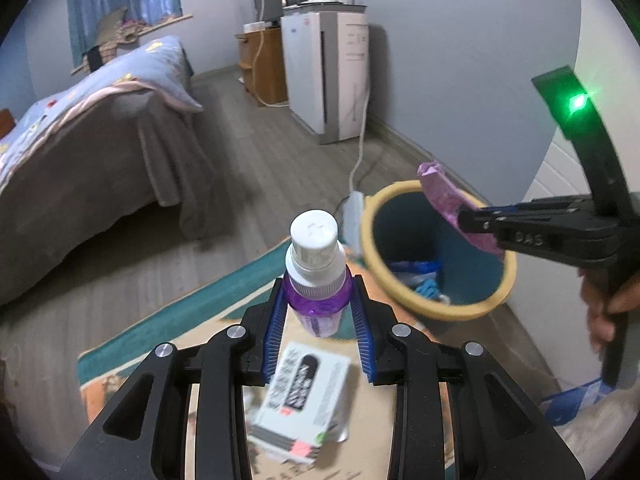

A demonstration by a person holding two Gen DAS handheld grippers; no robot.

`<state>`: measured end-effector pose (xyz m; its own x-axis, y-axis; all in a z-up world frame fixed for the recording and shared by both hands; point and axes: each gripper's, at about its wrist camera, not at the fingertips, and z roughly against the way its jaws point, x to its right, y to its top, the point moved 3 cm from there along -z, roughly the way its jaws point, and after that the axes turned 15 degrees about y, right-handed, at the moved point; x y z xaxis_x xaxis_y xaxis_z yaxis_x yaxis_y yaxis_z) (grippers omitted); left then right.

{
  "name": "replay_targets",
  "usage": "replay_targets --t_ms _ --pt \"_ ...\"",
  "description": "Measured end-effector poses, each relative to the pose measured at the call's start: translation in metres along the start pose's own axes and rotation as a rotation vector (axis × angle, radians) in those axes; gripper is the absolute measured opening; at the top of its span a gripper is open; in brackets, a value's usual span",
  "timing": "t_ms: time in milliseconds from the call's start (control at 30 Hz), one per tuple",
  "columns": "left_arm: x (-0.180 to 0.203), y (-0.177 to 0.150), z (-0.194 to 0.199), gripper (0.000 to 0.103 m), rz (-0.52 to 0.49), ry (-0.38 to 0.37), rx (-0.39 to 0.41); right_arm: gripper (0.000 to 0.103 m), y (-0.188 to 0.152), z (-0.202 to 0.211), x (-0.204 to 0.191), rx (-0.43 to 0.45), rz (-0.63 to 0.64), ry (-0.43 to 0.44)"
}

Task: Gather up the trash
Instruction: 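Carry the bottle and pink wrapper over the wastebasket and open both tools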

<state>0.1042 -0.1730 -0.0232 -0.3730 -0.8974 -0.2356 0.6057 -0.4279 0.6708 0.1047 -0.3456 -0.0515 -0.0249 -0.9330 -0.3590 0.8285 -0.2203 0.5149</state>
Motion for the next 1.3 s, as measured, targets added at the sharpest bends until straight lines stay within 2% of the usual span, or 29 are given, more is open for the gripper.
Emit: replay_targets --t_ms 267,500,700,867,1000,1067,1100,1133,1167,1200,1267,1300 --pt "0.035 0.017 -0.012 0.033 -0.045 -0.030 -0.012 0.009 0.006 0.001 0.030 0.022 -0.049 -0.033" --pt "0.068 0.022 -0.016 0.033 -0.096 -0.060 0.006 0.009 0.001 -0.011 0.068 -0.004 -0.113 -0.069" --pt "0.097 0.019 -0.035 0.033 -0.136 -0.088 -0.008 0.009 -0.010 -0.022 0.101 -0.035 -0.205 -0.085" --pt "0.111 0.018 -0.052 0.034 -0.129 -0.135 -0.014 0.009 -0.015 -0.028 0.111 -0.045 -0.241 -0.081" --pt "0.121 0.024 -0.065 0.034 -0.154 -0.129 -0.002 0.010 -0.010 -0.024 0.111 -0.011 -0.238 -0.068" --pt "0.122 0.025 -0.067 0.038 -0.160 -0.118 0.003 0.011 -0.007 -0.022 0.109 0.008 -0.229 -0.054" --pt "0.120 0.027 -0.067 0.042 -0.150 -0.112 0.011 0.014 -0.006 -0.021 0.107 0.014 -0.220 -0.049" --pt "0.118 0.028 -0.067 0.053 -0.140 -0.112 0.014 0.020 -0.005 -0.021 0.106 0.019 -0.211 -0.048" --pt "0.114 0.028 -0.065 0.060 -0.122 -0.112 0.022 0.036 -0.004 -0.020 0.104 0.026 -0.201 -0.048" --pt "0.111 0.029 -0.065 0.061 -0.113 -0.111 0.026 0.048 -0.003 -0.019 0.104 0.031 -0.197 -0.049" --pt "0.106 0.029 -0.065 0.066 -0.098 -0.103 0.018 0.052 -0.003 -0.019 0.103 0.031 -0.197 -0.046" --pt "0.102 0.028 -0.064 0.069 -0.088 -0.098 0.012 0.057 -0.002 -0.019 0.102 0.030 -0.198 -0.039"
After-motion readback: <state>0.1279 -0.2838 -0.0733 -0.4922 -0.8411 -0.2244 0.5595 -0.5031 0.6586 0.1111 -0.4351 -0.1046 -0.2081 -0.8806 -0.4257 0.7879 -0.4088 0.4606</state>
